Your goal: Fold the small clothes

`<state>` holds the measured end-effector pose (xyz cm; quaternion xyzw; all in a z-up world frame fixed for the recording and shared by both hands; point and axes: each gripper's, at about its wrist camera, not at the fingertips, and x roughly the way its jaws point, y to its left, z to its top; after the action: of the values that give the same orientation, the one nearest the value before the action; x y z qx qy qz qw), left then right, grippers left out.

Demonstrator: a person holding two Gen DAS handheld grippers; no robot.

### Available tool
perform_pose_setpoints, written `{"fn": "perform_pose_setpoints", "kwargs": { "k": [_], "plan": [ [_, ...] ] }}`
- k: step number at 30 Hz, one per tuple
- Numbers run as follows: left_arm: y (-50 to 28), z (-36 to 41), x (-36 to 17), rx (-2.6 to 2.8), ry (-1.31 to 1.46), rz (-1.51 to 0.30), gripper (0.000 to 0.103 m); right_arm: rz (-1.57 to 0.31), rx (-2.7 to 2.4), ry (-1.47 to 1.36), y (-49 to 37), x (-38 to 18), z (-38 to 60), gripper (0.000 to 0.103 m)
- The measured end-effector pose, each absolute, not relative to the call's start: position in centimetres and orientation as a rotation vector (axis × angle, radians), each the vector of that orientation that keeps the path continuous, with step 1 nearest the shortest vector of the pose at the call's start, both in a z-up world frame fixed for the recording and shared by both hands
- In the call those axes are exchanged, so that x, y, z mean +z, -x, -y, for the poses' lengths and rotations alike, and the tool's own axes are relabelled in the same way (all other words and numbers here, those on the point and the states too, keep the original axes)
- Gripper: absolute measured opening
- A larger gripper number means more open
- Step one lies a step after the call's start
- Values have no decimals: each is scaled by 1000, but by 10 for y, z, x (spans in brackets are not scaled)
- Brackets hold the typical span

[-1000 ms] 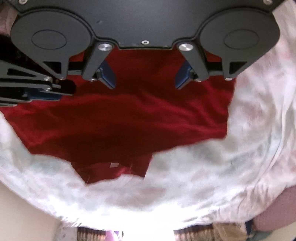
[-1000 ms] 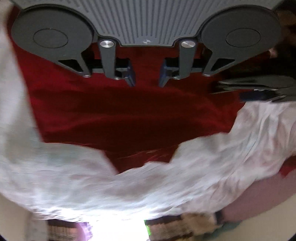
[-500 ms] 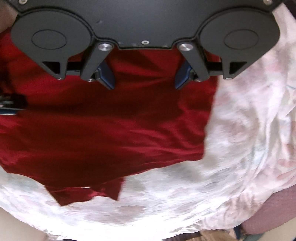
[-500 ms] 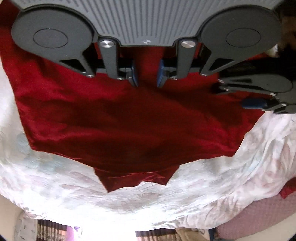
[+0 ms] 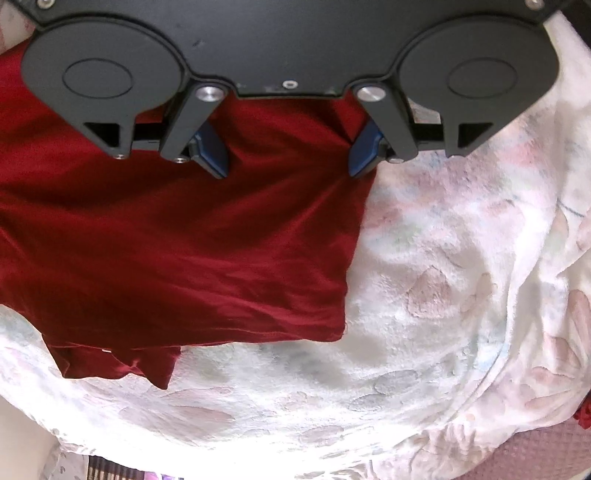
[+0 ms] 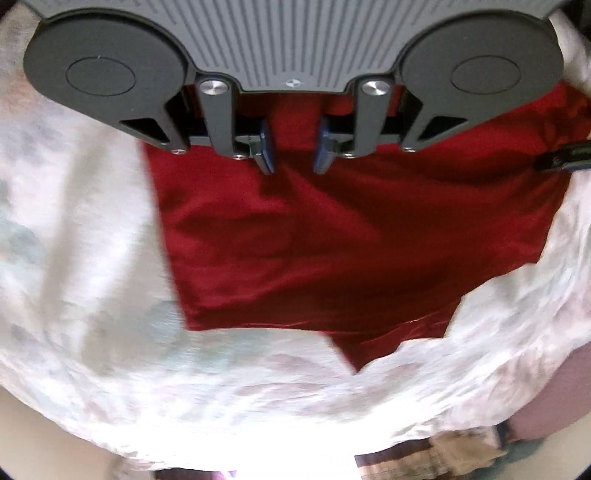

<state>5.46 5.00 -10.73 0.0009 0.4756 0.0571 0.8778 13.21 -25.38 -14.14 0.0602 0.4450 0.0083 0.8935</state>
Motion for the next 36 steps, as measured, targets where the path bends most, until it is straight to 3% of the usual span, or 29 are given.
{"fn": "perform_pose_setpoints", "kwargs": {
  "k": [9, 11, 13, 14, 23, 36],
  "plan": [
    [-60, -82, -98, 190, 114, -1012, 72, -932, -11, -201, -130, -136, 281, 29],
    [-68, -71, -85, 185, 84, -986, 72, -945, -34, -167, -133, -130, 268, 35],
    [-74, -55, -70, 164, 55, -952, 72, -923, -19, -95, -139, -122, 247, 51],
    [-77, -47, -64, 161, 51, -941, 72, -906, -7, -66, -140, -118, 237, 52],
    [-107, 11, -72, 61, -19, -929, 72, -884, 145, 16, -165, -114, 162, 56],
    [-124, -20, -112, 153, -16, -990, 75, -964, 134, 1, -197, -153, 156, 57]
  ]
}}
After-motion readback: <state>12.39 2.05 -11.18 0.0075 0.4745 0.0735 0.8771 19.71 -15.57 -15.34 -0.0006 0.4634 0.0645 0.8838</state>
